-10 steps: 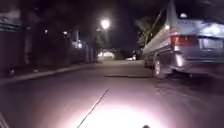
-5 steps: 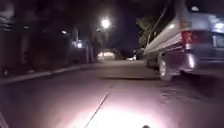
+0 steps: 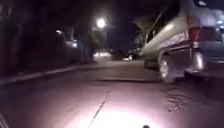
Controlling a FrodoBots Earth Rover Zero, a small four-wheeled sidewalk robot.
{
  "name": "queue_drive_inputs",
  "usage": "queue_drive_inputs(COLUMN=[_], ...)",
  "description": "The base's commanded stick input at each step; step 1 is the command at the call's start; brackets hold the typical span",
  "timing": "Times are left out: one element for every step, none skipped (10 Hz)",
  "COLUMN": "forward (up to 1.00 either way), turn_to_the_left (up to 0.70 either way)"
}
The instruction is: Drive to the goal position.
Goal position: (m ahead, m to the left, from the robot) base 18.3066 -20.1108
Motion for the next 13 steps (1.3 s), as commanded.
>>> queue_drive_inputs(forward=[0.7,0.7,0.7,0.7,0.16,0.0,0.0,0.0,0.0,0.0,0.0,0.0,0.0], turn_to_the_left=[0.0,0.0,0.0,0.0,0.0,0.0,0.0,0.0,0.0,0.0,0.0,0.0,0.0])
